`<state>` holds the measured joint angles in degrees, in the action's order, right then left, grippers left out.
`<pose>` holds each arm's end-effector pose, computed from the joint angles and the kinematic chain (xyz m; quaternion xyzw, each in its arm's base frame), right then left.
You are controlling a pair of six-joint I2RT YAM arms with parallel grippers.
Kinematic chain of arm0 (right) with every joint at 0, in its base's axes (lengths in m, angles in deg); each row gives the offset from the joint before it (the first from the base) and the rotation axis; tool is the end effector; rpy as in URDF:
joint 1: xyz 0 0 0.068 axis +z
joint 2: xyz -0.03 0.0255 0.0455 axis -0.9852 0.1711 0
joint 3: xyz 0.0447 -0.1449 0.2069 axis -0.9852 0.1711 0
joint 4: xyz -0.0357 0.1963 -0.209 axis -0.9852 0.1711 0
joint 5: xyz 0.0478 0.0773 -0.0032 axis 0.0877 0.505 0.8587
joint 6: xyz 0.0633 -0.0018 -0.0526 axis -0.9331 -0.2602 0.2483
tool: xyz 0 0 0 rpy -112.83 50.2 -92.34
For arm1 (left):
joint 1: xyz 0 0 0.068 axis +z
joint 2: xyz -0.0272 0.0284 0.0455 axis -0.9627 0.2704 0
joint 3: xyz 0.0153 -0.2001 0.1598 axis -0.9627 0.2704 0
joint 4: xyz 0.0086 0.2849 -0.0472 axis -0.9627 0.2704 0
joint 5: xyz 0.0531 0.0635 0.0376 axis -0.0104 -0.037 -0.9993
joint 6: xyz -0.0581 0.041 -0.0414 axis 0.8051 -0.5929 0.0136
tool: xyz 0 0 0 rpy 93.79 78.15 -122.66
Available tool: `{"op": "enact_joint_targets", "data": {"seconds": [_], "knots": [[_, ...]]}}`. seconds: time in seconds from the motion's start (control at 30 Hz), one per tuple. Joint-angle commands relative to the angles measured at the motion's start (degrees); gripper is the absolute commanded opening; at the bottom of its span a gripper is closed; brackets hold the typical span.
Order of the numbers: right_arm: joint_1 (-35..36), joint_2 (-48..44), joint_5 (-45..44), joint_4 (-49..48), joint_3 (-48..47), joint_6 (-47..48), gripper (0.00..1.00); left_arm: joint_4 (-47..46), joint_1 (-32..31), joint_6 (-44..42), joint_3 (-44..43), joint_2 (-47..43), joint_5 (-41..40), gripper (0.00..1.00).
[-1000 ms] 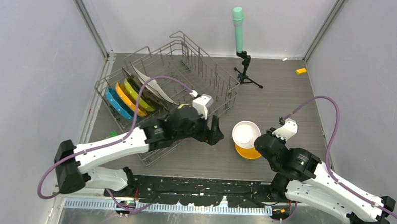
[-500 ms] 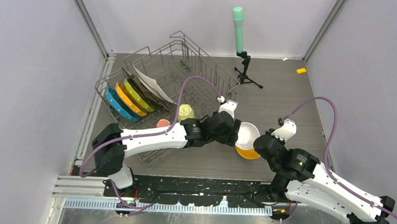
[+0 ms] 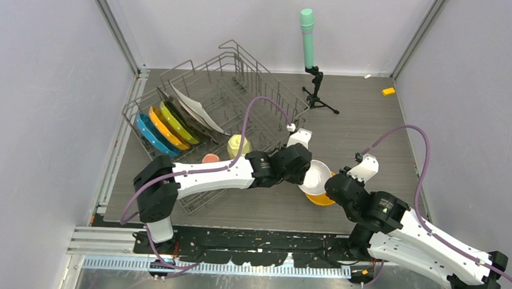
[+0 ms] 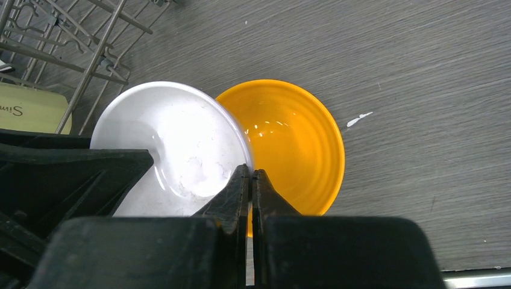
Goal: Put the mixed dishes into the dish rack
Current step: Insert the bowl into the dish rack.
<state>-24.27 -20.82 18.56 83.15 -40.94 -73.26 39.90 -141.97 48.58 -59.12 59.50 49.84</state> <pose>0.1358 0.1141 0.2246 0.1741 0.8725 0.0869 0.4482 0.1902 -0.4005 0.2124 0.1587 0.8906 -0.2255 0.3616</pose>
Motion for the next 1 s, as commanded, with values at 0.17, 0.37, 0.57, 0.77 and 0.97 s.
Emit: {"op": "enact_joint_targets", "data": {"seconds": [0.17,0.37,0.57,0.77,0.97], "knots": [[0.12,-0.09,-1.88,-3.76,0.0,-1.18,0.0,-3.18,-0.28,-1.27,0.25,-1.33,-1.62,0.11],[0.11,-0.38,-1.97,-4.94,-0.25,-0.65,0.02,-3.71,-0.23,-2.16,0.71,-1.87,-1.18,0.0],[0.11,-2.16,-1.21,-8.32,0.04,0.24,0.08,-7.76,0.54,-7.27,3.34,-5.13,1.37,0.0],[0.1,-3.1,3.05,-13.76,-0.21,2.93,0.43,-11.54,3.02,-8.53,5.19,-8.9,9.43,0.0],[0.1,-3.47,7.18,-16.63,-1.49,4.99,0.63,-15.33,4.85,-8.43,8.28,-13.47,15.16,0.0]]}}
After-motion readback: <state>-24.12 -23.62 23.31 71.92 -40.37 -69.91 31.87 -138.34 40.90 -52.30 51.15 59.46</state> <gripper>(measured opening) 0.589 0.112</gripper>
